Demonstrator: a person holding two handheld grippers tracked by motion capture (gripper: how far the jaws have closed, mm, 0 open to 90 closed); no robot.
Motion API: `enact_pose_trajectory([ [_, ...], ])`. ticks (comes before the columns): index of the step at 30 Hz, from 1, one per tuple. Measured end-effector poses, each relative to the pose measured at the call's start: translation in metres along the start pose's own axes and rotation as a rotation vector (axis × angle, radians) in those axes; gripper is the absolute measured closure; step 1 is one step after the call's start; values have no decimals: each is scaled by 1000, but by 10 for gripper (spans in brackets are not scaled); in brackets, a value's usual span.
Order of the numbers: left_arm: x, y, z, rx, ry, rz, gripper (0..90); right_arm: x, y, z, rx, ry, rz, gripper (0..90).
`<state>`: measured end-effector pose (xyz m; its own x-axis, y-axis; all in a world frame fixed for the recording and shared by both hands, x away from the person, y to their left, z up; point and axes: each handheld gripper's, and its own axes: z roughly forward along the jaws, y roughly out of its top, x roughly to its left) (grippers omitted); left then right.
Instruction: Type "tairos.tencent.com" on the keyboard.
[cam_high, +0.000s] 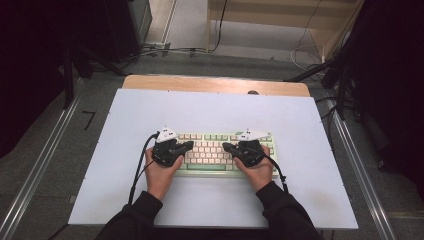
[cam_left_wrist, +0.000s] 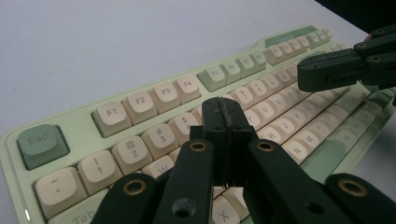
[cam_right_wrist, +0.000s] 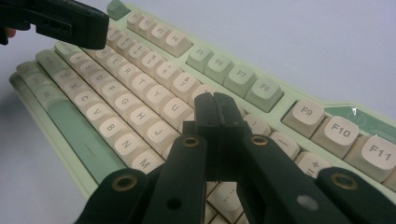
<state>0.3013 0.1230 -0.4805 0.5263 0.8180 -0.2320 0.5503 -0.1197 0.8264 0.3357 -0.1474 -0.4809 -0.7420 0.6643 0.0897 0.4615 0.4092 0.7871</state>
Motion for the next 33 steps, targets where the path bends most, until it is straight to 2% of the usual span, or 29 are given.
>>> enact_pose_trajectory([
  [33,4,-5,-11,-2,3,-8,900,-3,-2,5,18,-13,7,881],
])
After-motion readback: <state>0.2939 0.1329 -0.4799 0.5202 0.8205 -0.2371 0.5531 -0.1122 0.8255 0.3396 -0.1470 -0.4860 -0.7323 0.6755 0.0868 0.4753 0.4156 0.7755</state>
